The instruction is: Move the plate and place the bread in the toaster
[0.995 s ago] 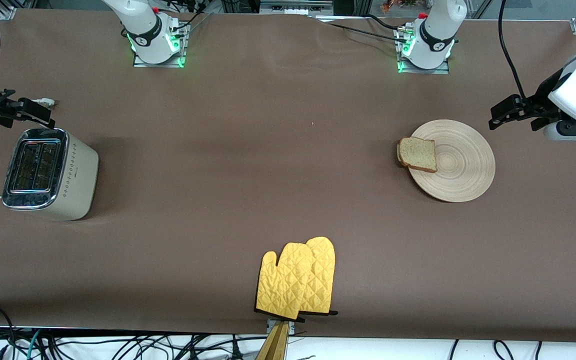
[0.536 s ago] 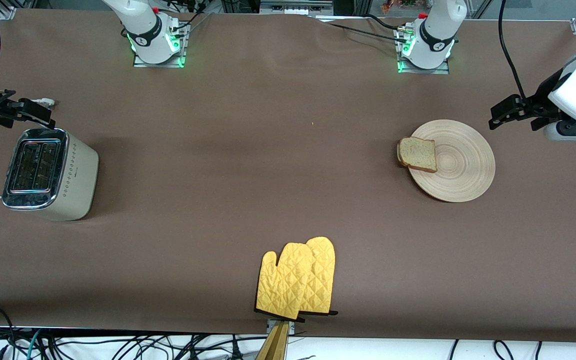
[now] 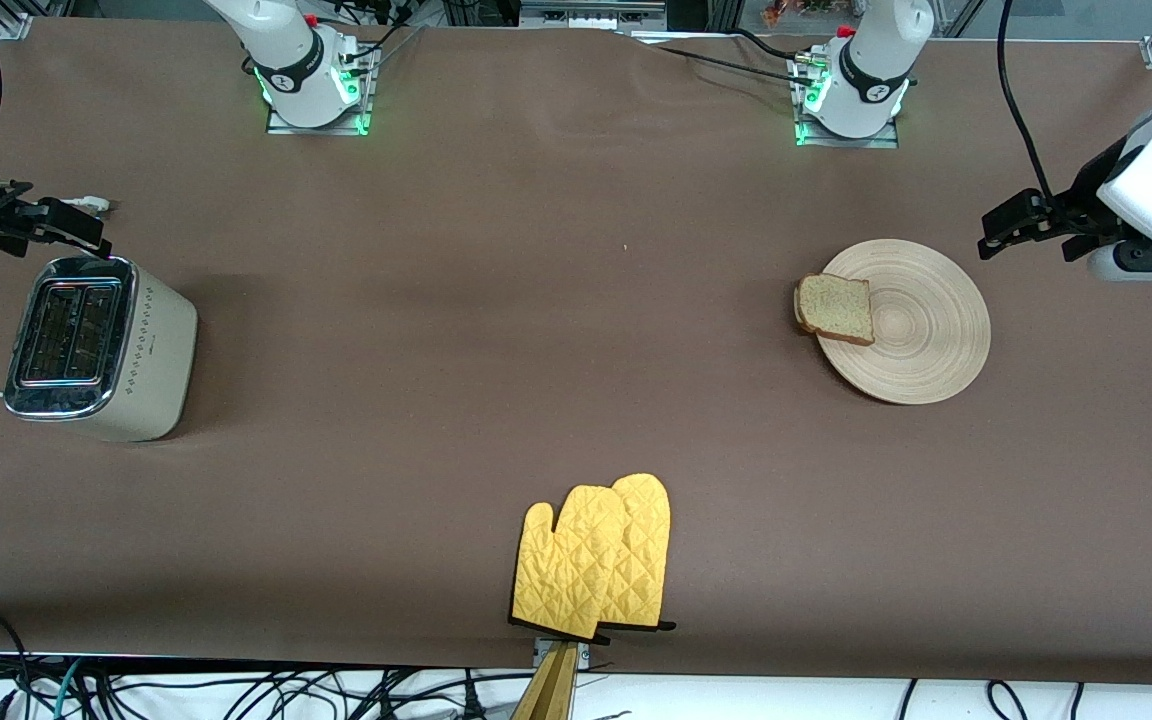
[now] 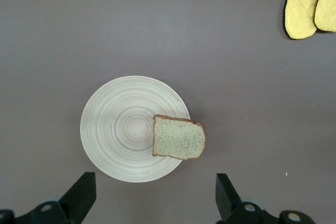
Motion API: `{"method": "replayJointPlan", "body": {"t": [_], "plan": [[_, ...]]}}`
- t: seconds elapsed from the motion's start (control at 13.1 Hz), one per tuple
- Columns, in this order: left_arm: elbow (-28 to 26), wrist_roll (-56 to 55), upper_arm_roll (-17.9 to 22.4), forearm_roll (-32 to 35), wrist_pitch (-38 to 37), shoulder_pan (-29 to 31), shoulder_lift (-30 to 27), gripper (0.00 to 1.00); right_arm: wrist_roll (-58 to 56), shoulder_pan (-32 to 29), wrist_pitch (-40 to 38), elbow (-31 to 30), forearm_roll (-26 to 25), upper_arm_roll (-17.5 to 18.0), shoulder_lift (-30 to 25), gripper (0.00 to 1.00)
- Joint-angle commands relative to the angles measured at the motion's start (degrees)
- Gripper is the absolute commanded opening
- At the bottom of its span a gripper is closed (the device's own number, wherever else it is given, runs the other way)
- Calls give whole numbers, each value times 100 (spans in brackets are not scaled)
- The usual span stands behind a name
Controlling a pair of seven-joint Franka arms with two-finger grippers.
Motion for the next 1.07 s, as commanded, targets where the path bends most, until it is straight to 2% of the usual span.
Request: {"method": "replayJointPlan", "body": {"t": [0.0,0.46,0.84,1.0], "plan": [[-25,26,24,-118,-13,13,-23,100,-5,-20,-40,16,-29,27,-36,100],[-25,35,33,-57,-13,13,-14,100,4,-20,-32,68,-20,27,-10,100],[98,18,59,-48,14,56,258,100,21,-2,-32,130,6,71,25,100],[-24,26,-46,66,22,118,302,100,56,-2,-40,130,6,124,16,100]]}}
